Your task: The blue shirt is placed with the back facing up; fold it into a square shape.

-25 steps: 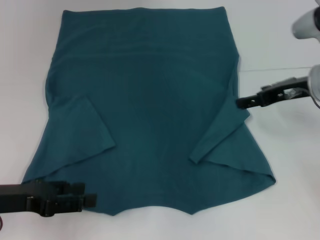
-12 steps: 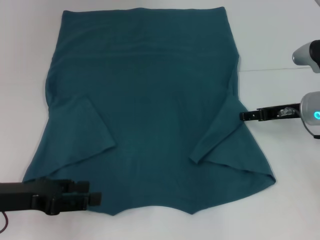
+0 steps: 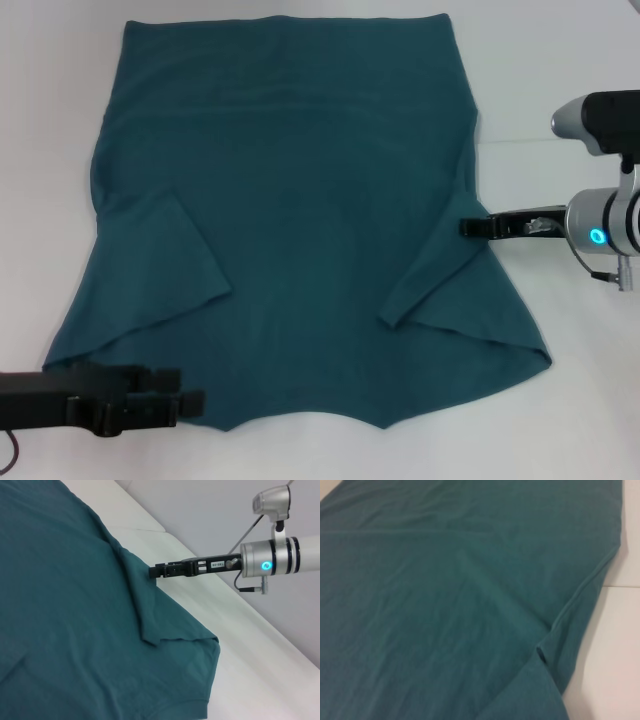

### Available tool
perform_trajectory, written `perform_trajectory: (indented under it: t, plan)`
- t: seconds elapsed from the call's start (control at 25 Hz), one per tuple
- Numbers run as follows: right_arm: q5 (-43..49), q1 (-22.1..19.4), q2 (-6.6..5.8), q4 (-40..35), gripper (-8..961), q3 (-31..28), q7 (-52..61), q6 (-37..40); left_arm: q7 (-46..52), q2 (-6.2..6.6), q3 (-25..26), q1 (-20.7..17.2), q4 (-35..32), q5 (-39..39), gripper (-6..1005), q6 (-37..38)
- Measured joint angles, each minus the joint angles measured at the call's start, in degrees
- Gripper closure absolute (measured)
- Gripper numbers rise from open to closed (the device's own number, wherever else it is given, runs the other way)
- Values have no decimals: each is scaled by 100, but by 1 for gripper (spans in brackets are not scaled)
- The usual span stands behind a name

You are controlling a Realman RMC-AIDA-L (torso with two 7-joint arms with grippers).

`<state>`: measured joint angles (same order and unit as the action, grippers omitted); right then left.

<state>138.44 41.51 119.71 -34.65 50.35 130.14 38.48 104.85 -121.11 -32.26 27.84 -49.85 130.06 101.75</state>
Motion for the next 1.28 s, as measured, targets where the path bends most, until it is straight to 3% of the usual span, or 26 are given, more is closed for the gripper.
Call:
perform_trajectory:
  t: [0.36,0.64,0.84,0.96,1.28]
  plan:
    - [-22,66,16,293,126,68,-53,-393,0,-1,1,2,32,11,327,-8]
    - [-703,48,18,503,127,73,-702,-325,0,-1,1,8,37,13,327,-32]
    - [-849,20,11,513,298,72,-815,-345,0,-1,1,1,40,28,327,-33]
    - [-862,18,9,506,549,61,-832,-318,0,-1,1,1,82,28,327,-34]
    - [-880,23,8,257,840,19,-773,5,9,-1,0,3,99,46,327,-33]
